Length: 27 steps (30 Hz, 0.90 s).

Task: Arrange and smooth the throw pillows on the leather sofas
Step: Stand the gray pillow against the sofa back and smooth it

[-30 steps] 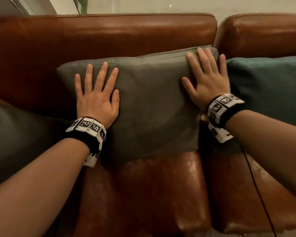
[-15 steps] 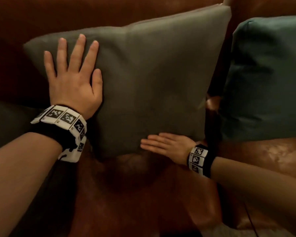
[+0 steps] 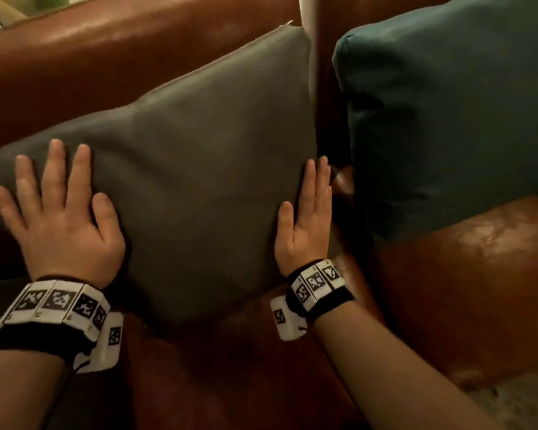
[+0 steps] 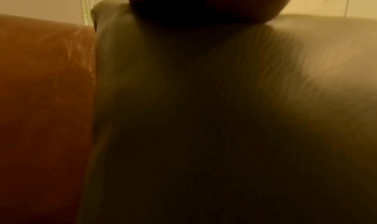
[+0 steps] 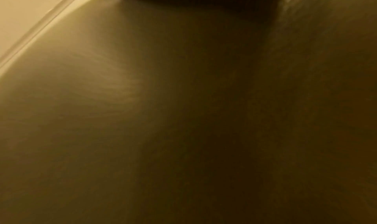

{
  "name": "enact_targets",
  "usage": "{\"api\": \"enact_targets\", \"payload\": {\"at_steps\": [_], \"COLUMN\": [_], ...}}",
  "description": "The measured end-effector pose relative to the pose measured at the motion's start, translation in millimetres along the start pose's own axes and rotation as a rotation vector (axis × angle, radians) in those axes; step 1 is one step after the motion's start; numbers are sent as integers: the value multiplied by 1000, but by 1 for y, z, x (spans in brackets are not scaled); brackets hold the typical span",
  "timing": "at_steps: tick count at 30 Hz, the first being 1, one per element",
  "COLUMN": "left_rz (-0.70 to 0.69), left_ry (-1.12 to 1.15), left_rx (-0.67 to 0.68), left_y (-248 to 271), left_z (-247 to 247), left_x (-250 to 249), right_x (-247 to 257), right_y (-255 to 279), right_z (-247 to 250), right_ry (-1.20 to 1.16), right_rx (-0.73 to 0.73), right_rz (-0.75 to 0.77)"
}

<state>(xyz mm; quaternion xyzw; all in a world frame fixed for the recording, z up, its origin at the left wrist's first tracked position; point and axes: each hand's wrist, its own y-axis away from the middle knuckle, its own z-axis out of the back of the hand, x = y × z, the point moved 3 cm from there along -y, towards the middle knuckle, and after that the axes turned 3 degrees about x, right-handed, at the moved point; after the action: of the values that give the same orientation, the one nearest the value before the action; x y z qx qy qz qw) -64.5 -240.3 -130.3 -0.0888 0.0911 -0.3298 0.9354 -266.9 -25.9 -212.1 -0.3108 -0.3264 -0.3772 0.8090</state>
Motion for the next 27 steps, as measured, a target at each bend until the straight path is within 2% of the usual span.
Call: {"api": "enact_targets", "payload": {"at_steps": [2,3,6,7,11,14,17,18,20,22,23,25,27], "left_rz": [21,22,-35,-45,-21,-24,-22,-58,-183,-243,-228,-157,-29], "left_ry": [24,37,40,21,-34,-40,19,45,45,1,-11,-5,7], "left_rx": [7,9,65,89,132,149,93,65,74,134,161,177,159], "left_y": [-1,-1,-6,-8,-15,-14,-8,-4,3,6,5,-1,-4], "left_z": [6,11,20,20,17,18,26,27,20,8,4,2,5], "left_x": [-6,-12,-40,-48,-60,-61,-75,-85,-111,-135,-139,-132,-103], "right_x": [1,8,35,37,24,16,27,37,71,98,104,99,88], "right_y": [17,25,35,27,-20,-35,-38,-42,-58,-77,-89,-113,-128], "right_z": [5,6,-4,-6,-6,-3,13,21,31,28,22,19,25], "right_ry": [-102,-86,73,93,18,-8,-18,-9,83,235,318,488,603], "right_rx": [-26,8,192,214,172,173,152,134,156,277,331,373,380], "right_rz": [-144,-133,22,0,-163,-200,-198,-132,146,455,556,602,547]}}
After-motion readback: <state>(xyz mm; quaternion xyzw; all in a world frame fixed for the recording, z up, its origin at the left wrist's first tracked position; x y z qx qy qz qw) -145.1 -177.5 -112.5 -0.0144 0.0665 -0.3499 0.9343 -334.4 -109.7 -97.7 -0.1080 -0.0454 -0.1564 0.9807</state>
